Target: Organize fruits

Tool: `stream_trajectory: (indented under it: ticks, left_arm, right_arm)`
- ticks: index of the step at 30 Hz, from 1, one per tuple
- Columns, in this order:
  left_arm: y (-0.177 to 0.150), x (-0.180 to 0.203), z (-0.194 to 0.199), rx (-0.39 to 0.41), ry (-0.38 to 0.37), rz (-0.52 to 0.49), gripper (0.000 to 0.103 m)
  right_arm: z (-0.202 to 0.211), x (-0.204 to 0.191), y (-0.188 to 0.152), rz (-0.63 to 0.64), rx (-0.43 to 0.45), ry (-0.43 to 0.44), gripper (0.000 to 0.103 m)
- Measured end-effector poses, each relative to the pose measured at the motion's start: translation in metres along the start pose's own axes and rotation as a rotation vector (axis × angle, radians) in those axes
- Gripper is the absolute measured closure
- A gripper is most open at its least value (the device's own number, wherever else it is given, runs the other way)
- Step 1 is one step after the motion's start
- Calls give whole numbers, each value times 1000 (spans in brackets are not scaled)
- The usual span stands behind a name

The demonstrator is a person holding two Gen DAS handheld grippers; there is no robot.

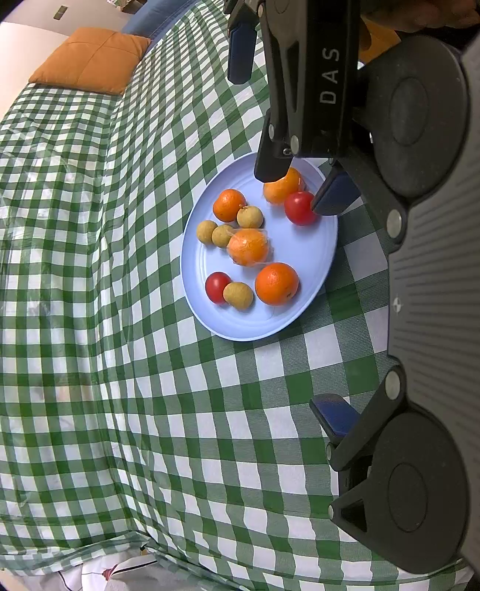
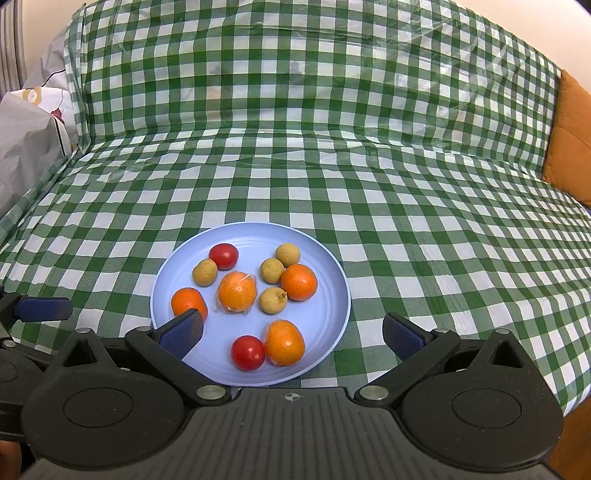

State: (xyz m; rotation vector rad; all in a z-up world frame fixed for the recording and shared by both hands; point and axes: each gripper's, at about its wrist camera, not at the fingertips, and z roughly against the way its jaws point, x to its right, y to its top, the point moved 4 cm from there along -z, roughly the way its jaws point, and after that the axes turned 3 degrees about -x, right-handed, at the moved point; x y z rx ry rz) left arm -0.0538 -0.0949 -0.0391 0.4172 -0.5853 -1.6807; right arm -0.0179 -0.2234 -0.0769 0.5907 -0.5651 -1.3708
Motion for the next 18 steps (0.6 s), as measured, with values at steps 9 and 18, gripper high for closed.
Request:
stream_trajectory:
  ticks: [9,18]
  left_arm:
    - [3,-1,0,4,-9,9,0]
    - [10,-2,0,12,-26,23,0]
  right_arm:
    - [-2,0,1,-15,-7,-3,1]
    - [2,5,10,-52,36,-2,1]
